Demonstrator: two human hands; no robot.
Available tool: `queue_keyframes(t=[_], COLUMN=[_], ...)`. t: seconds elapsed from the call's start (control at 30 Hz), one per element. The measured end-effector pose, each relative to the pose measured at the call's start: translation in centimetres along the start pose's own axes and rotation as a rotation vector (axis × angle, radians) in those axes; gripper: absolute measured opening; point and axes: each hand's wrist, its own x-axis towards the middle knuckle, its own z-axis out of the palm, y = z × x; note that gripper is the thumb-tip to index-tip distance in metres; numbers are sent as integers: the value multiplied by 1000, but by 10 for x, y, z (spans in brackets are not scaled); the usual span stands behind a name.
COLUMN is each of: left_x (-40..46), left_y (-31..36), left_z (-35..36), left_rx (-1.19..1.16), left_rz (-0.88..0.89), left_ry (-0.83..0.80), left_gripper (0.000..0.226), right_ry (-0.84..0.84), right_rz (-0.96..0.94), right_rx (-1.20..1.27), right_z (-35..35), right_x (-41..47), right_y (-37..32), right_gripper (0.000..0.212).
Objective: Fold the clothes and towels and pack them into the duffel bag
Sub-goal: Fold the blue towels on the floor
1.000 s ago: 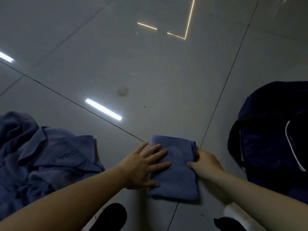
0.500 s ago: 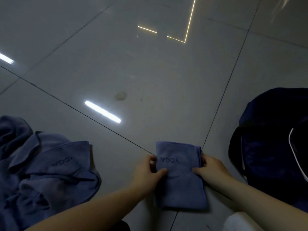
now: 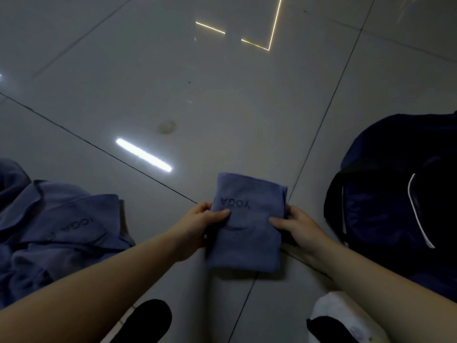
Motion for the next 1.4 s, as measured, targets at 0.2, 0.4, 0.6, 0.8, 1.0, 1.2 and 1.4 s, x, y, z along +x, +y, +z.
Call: queue_keyframes(t=[0.2, 0.4, 0.6, 0.8, 1.0, 1.2, 1.4], left_x=[-6, -20, -39, -63, -100, -112, -123], left_y=[4, 15, 22, 33, 42, 45, 29], left_z=[2, 36, 89, 137, 181, 212, 213], left_rx=[-91, -95, -69, 161, 666, 846, 345], left_rz=[47, 208, 277, 287, 615, 733, 530], left_ry=[-102, -137, -197, -373, -350, -222, -564], left_gripper=[53, 54, 52, 106, 86, 108, 79], right_ry=[-114, -52, 89, 143, 388, 480, 473], right_rz=[92, -54, -249, -504, -541, -464, -485], right_rx=[37, -61, -66, -344, -875, -857, -589], right_z=[-1, -1, -49, -90, -101, -89, -98], right_x=[-13, -45, -96, -149, -175, -190, -187], right_y=[-11, -33, -45, -44, -56, -64, -65], right_gripper=[50, 60, 74, 57, 34, 46, 68])
